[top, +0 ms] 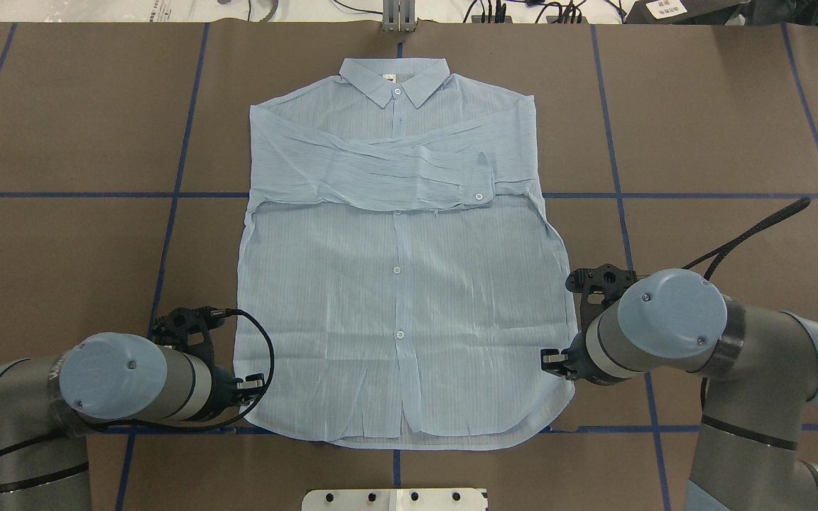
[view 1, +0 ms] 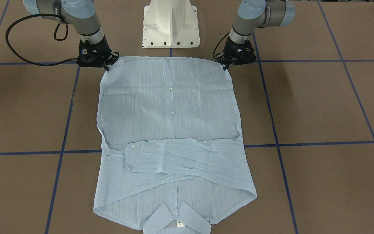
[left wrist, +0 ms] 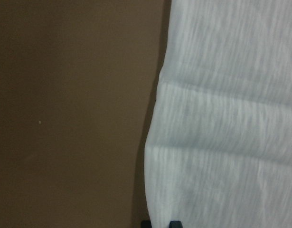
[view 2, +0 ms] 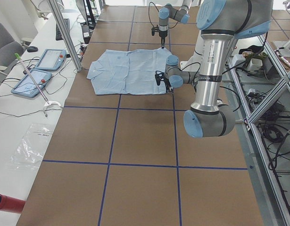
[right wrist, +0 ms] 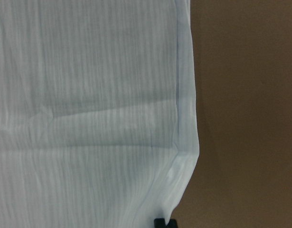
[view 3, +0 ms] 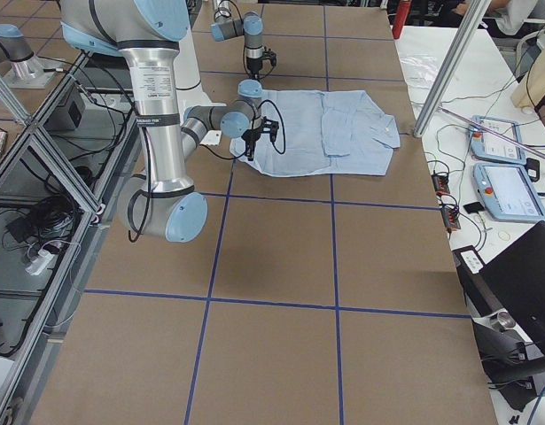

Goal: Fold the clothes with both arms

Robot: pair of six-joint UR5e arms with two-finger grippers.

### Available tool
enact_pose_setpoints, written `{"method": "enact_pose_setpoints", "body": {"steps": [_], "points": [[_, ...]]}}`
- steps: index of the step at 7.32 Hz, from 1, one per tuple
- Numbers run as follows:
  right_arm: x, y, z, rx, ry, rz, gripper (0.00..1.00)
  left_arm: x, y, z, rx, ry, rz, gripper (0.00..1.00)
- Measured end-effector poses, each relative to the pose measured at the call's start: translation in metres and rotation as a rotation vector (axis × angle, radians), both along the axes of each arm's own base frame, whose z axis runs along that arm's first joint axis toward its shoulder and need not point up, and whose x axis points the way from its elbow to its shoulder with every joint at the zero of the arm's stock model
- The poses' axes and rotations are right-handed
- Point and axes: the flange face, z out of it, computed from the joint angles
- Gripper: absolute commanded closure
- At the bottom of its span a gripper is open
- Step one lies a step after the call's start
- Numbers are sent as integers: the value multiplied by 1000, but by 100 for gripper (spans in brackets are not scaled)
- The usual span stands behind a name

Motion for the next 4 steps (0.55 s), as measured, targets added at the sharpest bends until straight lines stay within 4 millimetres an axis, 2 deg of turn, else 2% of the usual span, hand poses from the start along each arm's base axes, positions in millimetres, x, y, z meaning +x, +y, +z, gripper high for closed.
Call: {"method": "enact_pose_setpoints", "body": {"steps": [4], "points": [[25,-32,-9,-11,-25,58,100,-11,-11,-6,31,-14,8,100]]}}
